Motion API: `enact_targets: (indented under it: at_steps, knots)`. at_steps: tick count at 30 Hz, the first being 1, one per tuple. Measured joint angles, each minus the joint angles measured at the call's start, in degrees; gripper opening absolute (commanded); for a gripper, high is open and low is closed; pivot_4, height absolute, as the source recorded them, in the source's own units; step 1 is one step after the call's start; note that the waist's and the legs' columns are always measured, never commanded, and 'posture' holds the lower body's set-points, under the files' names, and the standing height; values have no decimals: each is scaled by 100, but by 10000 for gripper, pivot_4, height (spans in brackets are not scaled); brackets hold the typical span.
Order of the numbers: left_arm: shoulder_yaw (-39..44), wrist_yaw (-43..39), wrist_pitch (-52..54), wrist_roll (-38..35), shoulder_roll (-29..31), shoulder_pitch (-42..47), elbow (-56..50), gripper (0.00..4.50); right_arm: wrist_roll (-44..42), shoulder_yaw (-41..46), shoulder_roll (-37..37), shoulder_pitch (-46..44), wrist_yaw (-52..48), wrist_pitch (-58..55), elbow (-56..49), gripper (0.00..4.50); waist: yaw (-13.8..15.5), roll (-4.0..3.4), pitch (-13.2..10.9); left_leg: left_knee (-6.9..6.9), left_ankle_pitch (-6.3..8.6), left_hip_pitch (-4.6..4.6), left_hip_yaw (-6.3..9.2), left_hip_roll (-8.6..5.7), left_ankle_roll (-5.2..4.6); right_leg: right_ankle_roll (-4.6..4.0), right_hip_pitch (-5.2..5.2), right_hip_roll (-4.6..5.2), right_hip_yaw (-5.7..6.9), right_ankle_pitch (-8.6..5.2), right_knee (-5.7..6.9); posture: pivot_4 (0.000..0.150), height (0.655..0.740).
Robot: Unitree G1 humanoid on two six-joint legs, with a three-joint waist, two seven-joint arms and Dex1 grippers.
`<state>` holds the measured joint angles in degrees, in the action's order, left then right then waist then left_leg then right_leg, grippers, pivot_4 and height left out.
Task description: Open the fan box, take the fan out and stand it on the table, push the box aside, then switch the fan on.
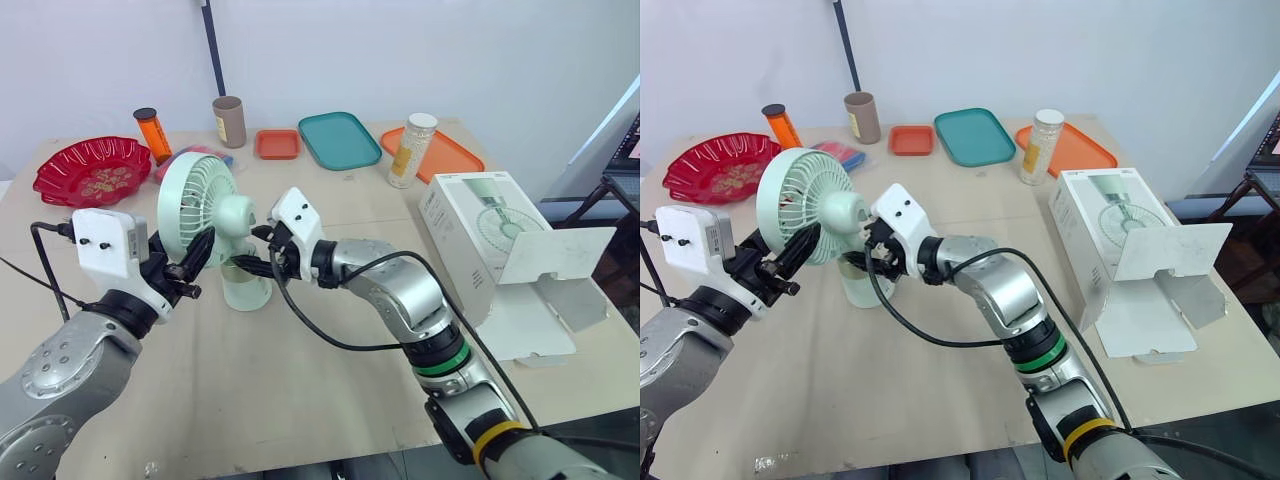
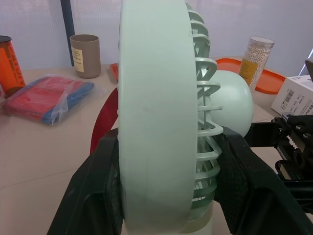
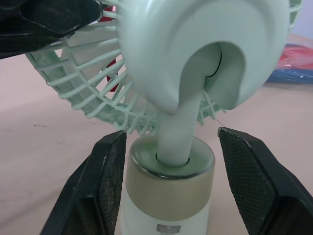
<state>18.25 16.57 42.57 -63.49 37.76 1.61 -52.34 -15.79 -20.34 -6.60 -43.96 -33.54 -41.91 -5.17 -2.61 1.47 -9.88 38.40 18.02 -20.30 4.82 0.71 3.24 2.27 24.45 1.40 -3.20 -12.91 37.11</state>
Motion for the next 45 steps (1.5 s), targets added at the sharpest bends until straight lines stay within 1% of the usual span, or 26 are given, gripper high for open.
enact_targets:
  at_steps: [7,10,11,13,14,15,22,24,32,33,35,36,37,41,45]
  knots:
    - [-20,0,-2,35,-21,1,-7,19389,61,0,85,-6,-30,97,111,30526,0,0,0,0,0,0,0,0,0,0,0,0,0,0,0,1500,7400]
    - [-31,0,-2,50,-25,1,-17,19389,92,0,100,-9,-43,119,114,21543,0,0,0,0,0,0,0,0,0,0,0,0,0,0,0,1500,7400]
    - [-32,0,-2,51,-25,1,-17,19389,95,0,102,-10,-45,122,115,17185,0,0,0,0,0,0,0,0,0,0,0,0,0,0,0,1500,7400]
    - [-36,0,-2,56,-32,3,-17,19389,116,0,128,-14,-52,127,124,11835,0,0,0,0,0,0,0,0,0,0,0,0,0,0,0,1500,7400]
    - [-41,1,-2,62,-50,5,-17,19389,138,0,132,-24,-69,131,135,7333,0,0,0,0,0,0,0,0,0,0,0,0,0,0,0,1500,7400]
    - [-42,2,-2,63,-52,5,-17,19389,140,0,132,-26,-69,132,137,6124,0,0,0,0,0,0,0,0,1,0,0,0,0,0,0,1500,7400]
    - [-46,3,-2,68,-58,6,-19,19389,163,12,123,-56,-81,150,184,6124,-1,0,0,0,0,0,0,0,0,0,0,0,0,0,0,1500,7400]
    - [-47,5,-2,74,-62,12,-19,19389,204,12,125,-56,-108,170,187,4484,0,0,0,0,0,0,0,0,1,0,0,1,0,0,0,1500,7400]
    - [-66,37,-2,75,-65,25,-19,19389,217,14,128,-56,-109,174,188,4178,0,0,0,0,0,0,0,0,1,0,0,1,0,0,0,1500,7400]
    - [-72,42,-2,75,-66,29,-19,27397,223,15,129,-56,-109,174,188,4172,0,0,0,0,0,0,0,0,1,0,0,1,0,0,0,1500,7400]
    - [-76,45,-2,76,-65,31,-19,30777,235,16,131,-56,-111,174,188,4172,-1,0,0,0,0,0,0,0,1,0,0,1,0,0,0,1500,7400]
    - [-76,45,-2,76,-65,32,-19,30777,236,16,131,-56,-111,174,188,4172,0,0,0,0,0,0,0,0,1,0,0,1,0,0,0,1500,7400]
    - [-77,45,-2,77,-65,32,-19,34902,237,16,131,-56,-112,174,188,4172,-1,0,0,0,0,0,1,0,1,0,0,1,0,0,0,1500,7400]
    - [38,-8,-109,48,-37,43,-75,44508,250,-24,159,-56,-140,167,194,4172,-1,-1,0,0,-1,0,0,0,1,0,0,0,0,0,0,1500,7400]
    - [216,-45,-119,2,21,-68,-101,44508,253,-24,171,-58,-156,177,214,4172,-2,-1,0,0,-1,0,0,1,1,0,0,-1,0,0,0,1500,7400]
